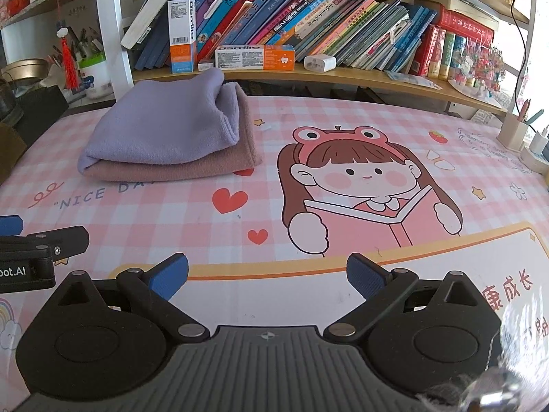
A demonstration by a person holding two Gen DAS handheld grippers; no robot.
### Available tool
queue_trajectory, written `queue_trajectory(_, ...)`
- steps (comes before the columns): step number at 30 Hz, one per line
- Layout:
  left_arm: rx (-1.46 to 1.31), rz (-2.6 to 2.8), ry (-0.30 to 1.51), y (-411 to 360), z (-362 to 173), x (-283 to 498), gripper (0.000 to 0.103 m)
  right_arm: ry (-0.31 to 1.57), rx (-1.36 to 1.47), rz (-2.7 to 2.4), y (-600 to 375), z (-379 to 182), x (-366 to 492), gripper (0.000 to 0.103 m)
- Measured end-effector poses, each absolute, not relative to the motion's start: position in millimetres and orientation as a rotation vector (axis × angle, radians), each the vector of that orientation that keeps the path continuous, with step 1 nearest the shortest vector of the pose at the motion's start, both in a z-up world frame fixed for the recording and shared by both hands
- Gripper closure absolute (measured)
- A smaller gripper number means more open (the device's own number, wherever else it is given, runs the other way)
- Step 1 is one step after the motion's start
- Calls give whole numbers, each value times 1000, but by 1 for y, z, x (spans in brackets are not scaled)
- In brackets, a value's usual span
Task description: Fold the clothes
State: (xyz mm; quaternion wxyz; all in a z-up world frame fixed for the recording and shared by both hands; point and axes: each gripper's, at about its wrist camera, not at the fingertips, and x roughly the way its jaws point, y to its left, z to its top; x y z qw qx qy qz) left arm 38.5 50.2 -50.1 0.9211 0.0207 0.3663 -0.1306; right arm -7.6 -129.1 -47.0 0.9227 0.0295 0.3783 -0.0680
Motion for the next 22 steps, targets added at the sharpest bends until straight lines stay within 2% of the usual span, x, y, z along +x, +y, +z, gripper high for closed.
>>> queue_trajectory(22,34,-275,753,51,-52,40,2,797,67,-149,-129,-51,-5,3)
